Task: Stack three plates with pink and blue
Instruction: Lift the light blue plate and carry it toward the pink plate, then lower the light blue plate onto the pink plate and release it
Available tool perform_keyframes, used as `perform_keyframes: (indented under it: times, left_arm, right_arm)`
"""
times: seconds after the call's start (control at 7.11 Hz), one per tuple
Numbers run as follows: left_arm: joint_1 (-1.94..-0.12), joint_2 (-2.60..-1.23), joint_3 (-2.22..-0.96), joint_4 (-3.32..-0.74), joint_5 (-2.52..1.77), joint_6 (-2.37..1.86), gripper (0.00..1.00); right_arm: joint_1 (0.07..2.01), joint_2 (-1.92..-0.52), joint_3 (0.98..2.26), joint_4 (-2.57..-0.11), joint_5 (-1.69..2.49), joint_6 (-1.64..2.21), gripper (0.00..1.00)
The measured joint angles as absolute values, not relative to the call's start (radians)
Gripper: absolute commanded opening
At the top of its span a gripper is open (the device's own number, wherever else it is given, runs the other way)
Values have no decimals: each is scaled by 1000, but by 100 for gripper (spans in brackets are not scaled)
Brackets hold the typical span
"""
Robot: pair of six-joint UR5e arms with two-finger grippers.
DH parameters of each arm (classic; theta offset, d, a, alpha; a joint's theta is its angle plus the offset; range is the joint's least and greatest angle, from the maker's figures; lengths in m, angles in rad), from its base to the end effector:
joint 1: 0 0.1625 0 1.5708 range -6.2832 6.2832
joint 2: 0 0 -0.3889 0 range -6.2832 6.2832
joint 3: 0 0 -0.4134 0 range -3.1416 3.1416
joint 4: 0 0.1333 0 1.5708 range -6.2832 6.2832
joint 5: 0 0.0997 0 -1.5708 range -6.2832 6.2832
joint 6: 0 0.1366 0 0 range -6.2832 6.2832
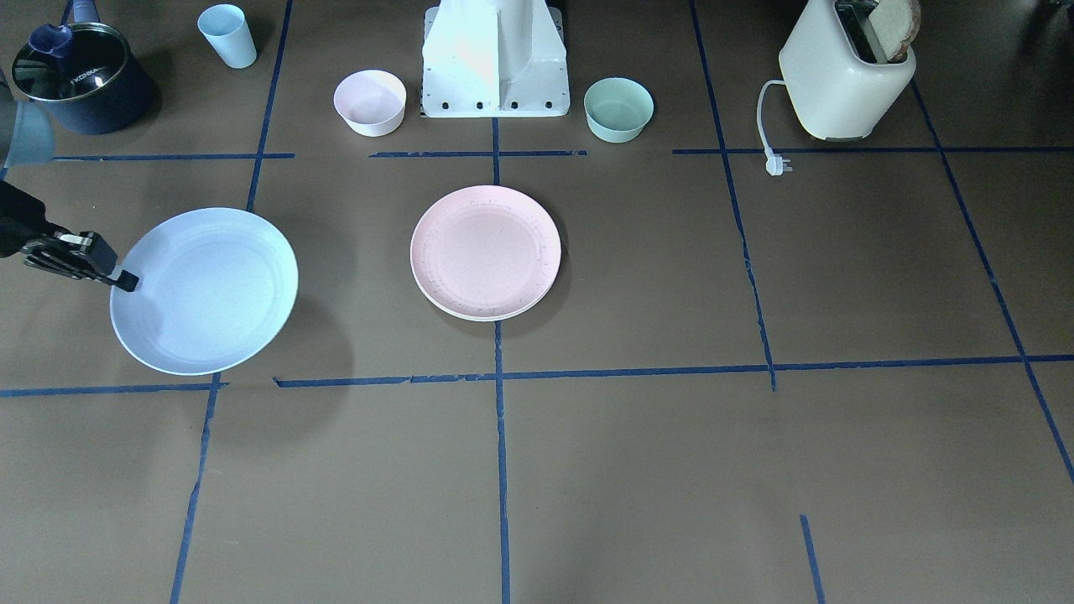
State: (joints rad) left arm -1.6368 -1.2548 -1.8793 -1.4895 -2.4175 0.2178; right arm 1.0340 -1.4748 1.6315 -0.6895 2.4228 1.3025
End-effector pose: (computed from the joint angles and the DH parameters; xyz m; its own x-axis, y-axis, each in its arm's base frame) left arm -0.0562 -0.3809 0.6342 0.6553 0.1074 -0.7477 -0.0777 0.9942 0.0746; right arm -0.2672 -0.5086 0.4449 0.3126 0.1839 0.9319 -0.1571 0.9776 -0.1403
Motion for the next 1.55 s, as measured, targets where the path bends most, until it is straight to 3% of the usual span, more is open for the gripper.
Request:
perform_keyframes:
  times: [0.42, 0.84, 1.13, 1.27, 1.41, 1.55]
  left_arm:
    - [-1637, -1255, -1877, -1490, -2418, 218, 100]
    - [-1636, -1256, -1875, -1490, -2418, 218, 100]
    - [-1637, -1255, -1875, -1490, -2418, 218, 100]
    - [-1637, -1255, -1875, -1489, -2418, 218, 100]
    - [-1637, -1255, -1875, -1489, -2418, 218, 100]
    - [-1637, -1255, -1875, -1489, -2418, 218, 100]
  right_arm:
    - [808, -1324, 1829, -1056, 2203, 1427, 0]
    - [548, -1232, 1856, -1132, 1945, 1575, 0]
    - [475, -1217, 1851, -1135, 1871, 1610, 1]
    - [466, -1215, 1848, -1135, 1860, 1614, 81]
    - [462, -1214, 1847, -1135, 1852, 1617, 100]
    - [466, -1214, 1846, -1140, 1847, 1615, 100]
